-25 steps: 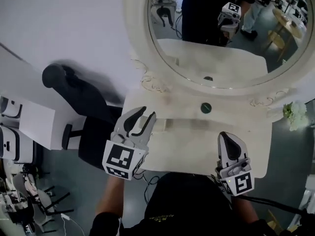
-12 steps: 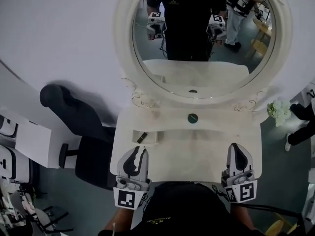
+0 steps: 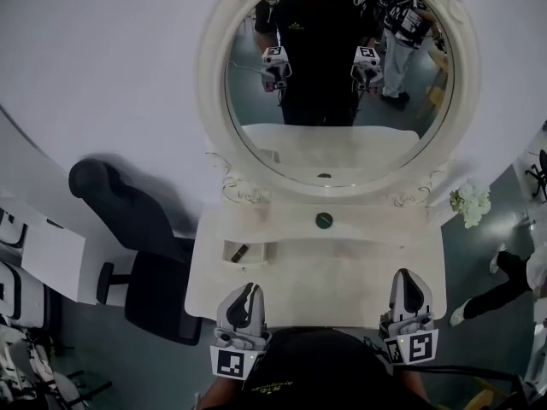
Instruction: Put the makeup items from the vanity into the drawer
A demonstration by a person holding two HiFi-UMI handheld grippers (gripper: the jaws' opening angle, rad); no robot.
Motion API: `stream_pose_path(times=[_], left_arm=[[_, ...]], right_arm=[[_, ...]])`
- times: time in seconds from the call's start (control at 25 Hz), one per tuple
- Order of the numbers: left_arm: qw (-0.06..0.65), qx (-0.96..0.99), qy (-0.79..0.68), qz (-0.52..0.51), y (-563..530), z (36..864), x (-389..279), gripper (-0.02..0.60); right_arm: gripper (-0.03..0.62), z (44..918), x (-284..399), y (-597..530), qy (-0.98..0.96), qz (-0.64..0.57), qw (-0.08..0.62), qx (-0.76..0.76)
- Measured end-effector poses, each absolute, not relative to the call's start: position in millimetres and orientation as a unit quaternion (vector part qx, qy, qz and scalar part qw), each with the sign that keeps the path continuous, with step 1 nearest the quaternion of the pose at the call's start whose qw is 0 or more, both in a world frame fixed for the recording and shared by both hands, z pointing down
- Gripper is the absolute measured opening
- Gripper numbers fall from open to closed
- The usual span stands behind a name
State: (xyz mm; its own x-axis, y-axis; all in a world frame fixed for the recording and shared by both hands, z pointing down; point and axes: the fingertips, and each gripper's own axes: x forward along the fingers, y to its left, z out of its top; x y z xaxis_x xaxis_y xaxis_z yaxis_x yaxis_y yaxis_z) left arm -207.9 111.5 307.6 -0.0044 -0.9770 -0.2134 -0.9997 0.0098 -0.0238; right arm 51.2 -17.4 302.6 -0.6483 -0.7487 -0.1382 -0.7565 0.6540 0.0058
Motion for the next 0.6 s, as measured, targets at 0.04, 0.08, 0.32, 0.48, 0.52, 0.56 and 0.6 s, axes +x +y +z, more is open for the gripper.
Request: stream_pose_path(times=[0.04,0.08,0.32,0.48,0.52,0.56,0.6], left_arm=[[0.089,-0.702,0.704,0.064,111.0,306.3,-206.6,0.043],[0.093,-0.703,0.703,0.062,110.9,305.2,-205.6,0.041],[0.109,-0.705,0.699,0.052,113.2,300.0,-200.3,0.04],[0.119,-0.707,0.695,0.054,113.7,291.4,-199.8,0.04],[0.122,-0.707,0.695,0.054,113.9,289.6,-199.7,0.04],[0.123,-0.707,0.695,0.052,114.2,288.5,-199.7,0.04],[0.122,-0.706,0.695,0.051,114.8,288.1,-199.7,0.04]], right_arm=[[0.002,301.1,52.0,-16.9,0.908,0.036,0.061,-0.413],[0.002,299.7,53.1,-16.4,0.908,0.04,0.061,-0.412],[0.002,300.1,60.5,-10.8,0.907,0.038,0.065,-0.415],[0.001,305.0,61.0,-4.9,0.908,0.028,0.067,-0.412],[0.002,306.2,61.8,-3.8,0.908,0.027,0.067,-0.412],[0.002,307.8,62.4,-3.0,0.908,0.026,0.065,-0.413],[0.0,309.3,62.6,-2.4,0.908,0.026,0.062,-0.413]])
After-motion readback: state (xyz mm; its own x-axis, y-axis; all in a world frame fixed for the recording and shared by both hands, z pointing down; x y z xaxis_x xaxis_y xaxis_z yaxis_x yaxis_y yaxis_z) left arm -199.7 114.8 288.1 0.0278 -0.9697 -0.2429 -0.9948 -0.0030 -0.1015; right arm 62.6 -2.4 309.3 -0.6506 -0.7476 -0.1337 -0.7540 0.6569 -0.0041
